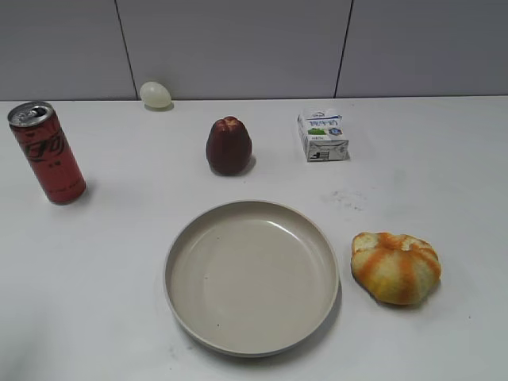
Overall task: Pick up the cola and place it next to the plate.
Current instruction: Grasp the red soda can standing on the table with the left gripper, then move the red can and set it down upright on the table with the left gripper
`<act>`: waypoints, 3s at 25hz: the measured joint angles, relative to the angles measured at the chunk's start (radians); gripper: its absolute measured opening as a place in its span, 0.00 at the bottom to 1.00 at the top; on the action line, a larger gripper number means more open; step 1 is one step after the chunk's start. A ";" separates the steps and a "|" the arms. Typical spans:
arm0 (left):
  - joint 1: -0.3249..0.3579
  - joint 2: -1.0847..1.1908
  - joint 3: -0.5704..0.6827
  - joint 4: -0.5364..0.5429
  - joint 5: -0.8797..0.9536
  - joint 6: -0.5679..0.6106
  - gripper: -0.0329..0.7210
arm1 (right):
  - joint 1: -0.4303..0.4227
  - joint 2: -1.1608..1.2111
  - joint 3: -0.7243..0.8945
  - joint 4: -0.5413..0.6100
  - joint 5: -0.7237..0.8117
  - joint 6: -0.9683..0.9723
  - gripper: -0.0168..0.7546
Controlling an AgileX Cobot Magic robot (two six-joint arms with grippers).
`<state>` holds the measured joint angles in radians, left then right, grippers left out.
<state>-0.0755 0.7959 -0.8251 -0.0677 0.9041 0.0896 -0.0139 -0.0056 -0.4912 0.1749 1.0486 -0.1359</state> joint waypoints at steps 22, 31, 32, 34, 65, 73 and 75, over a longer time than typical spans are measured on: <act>-0.037 0.852 -0.475 -0.021 -0.184 0.143 0.83 | 0.000 0.000 0.000 0.000 0.000 0.000 0.71; -0.038 0.971 -0.486 -0.007 -0.273 0.152 0.83 | 0.000 0.000 0.000 0.000 0.000 0.000 0.71; -0.038 0.980 -0.486 -0.007 -0.277 0.152 0.83 | 0.000 0.000 0.000 0.000 0.000 0.000 0.71; -0.038 0.994 -0.486 -0.006 -0.278 0.152 0.83 | 0.000 0.000 0.000 0.000 0.000 0.000 0.71; -0.288 0.744 -0.418 0.139 -0.029 -0.072 0.73 | 0.000 0.000 0.000 0.000 0.000 0.000 0.71; -0.482 0.599 -0.162 0.147 -0.122 -0.221 0.73 | 0.000 0.000 0.000 0.000 0.000 0.000 0.71; -0.519 0.591 -0.113 0.147 -0.183 -0.230 0.73 | 0.000 0.000 0.000 0.000 0.000 0.000 0.71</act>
<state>-0.5943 1.3870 -0.9377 0.0793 0.7210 -0.1404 -0.0139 -0.0056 -0.4912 0.1749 1.0486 -0.1359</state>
